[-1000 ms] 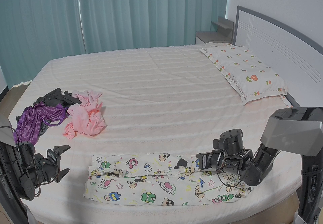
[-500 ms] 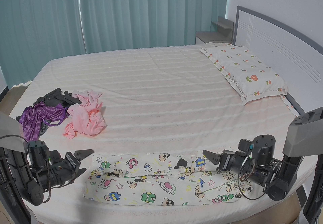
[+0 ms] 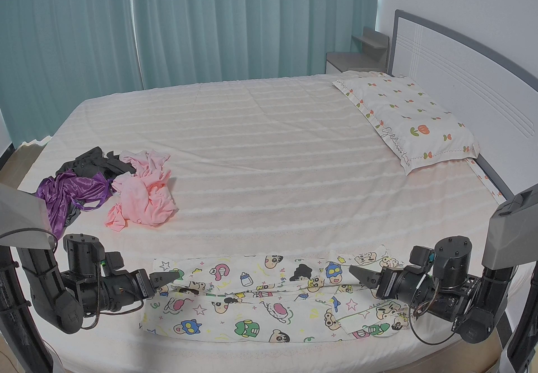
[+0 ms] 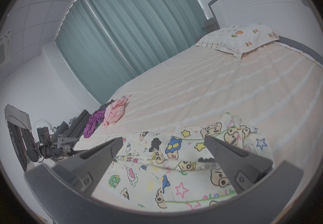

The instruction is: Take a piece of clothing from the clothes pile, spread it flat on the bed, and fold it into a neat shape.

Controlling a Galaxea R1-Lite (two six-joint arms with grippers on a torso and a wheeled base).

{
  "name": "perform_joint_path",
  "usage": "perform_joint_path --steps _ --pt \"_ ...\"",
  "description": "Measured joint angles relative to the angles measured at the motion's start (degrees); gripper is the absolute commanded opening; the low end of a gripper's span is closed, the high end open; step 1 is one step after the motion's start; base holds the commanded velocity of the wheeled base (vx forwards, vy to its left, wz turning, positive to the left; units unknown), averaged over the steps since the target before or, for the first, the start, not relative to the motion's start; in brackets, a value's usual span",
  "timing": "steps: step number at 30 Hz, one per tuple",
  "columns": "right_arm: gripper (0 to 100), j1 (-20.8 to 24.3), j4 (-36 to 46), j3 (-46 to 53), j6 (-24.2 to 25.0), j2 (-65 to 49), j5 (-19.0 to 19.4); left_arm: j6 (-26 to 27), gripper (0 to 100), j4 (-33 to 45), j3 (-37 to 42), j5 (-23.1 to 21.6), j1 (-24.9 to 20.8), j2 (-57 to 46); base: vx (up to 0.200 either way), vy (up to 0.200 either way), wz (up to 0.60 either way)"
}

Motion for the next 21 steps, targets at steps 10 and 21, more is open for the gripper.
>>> perform_joint_path --steps 10,21 --pt "100 0.9 0.0 0.8 0.1 0.7 0.1 0.8 100 7.5 -4.0 -9.7 5.6 0.8 0.0 0.0 0.0" --pt "100 1.2 0.0 0.8 0.0 2.0 -0.3 -14.0 100 27.2 -9.4 -12.5 5.6 -1.5 0.0 0.0 0.0"
